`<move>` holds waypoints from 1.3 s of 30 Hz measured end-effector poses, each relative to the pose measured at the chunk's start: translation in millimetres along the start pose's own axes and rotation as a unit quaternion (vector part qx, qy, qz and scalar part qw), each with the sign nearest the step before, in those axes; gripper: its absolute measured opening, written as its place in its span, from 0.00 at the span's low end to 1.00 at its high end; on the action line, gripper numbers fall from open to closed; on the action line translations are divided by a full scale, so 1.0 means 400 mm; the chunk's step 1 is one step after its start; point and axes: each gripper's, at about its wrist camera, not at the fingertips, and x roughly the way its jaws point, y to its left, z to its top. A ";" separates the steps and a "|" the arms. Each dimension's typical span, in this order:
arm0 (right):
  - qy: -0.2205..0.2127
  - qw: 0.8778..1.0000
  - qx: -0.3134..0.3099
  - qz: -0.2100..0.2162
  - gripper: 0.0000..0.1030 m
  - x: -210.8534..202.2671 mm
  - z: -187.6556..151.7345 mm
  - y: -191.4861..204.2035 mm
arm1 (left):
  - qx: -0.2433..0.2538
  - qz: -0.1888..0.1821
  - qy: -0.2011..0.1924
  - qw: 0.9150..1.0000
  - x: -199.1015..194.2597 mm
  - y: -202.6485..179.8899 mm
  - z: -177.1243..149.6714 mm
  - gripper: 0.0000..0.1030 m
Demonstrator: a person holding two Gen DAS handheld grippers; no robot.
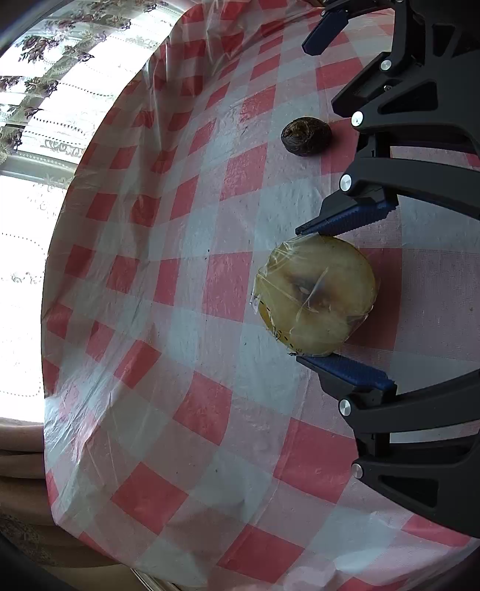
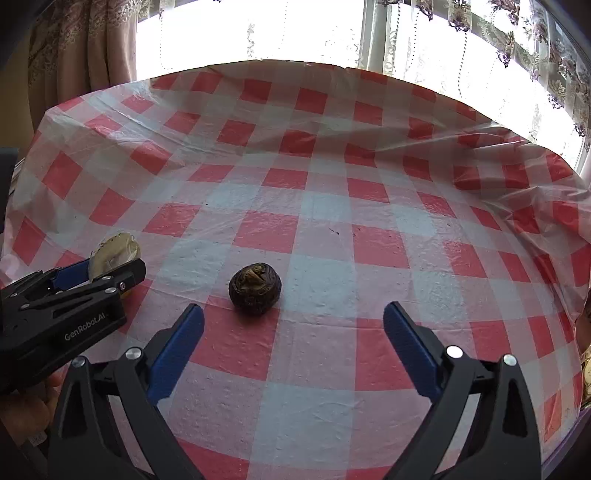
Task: Organize fruits
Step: 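Grasp the dark dried fruit with the right tool while the left tool holds the pear half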
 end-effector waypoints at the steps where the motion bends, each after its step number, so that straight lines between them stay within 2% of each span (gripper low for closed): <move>1: 0.006 1.000 0.002 0.002 0.88 0.010 0.003 0.003 | -0.002 0.001 0.000 1.000 0.000 0.002 0.000 0.57; 5: 0.016 1.000 -0.003 0.006 0.84 0.037 0.015 0.019 | -0.005 0.002 0.000 1.000 0.000 0.006 0.001 0.57; 10: 0.031 0.999 -0.007 0.011 0.73 0.064 0.027 0.033 | -0.013 0.003 -0.001 1.000 0.000 0.013 0.002 0.57; 12: 0.043 0.999 -0.010 0.017 0.63 0.077 0.027 0.039 | -0.017 0.004 -0.002 1.000 0.000 0.018 0.002 0.57; 19: 0.052 0.998 -0.017 0.024 0.58 0.096 0.034 0.055 | -0.026 0.007 -0.003 1.000 -0.001 0.026 0.001 0.57; 21: 0.057 0.998 -0.016 0.032 0.48 0.103 0.035 0.057 | -0.027 0.007 -0.003 1.000 -0.002 0.026 0.000 0.57; 25: 0.058 0.997 -0.015 0.039 0.38 0.103 0.036 0.057 | -0.026 0.007 -0.003 1.000 -0.002 0.025 0.000 0.57; 39: 0.056 0.998 -0.012 0.025 0.37 0.064 -0.004 0.033 | -0.005 -0.001 -0.004 1.000 -0.007 -0.004 -0.011 0.57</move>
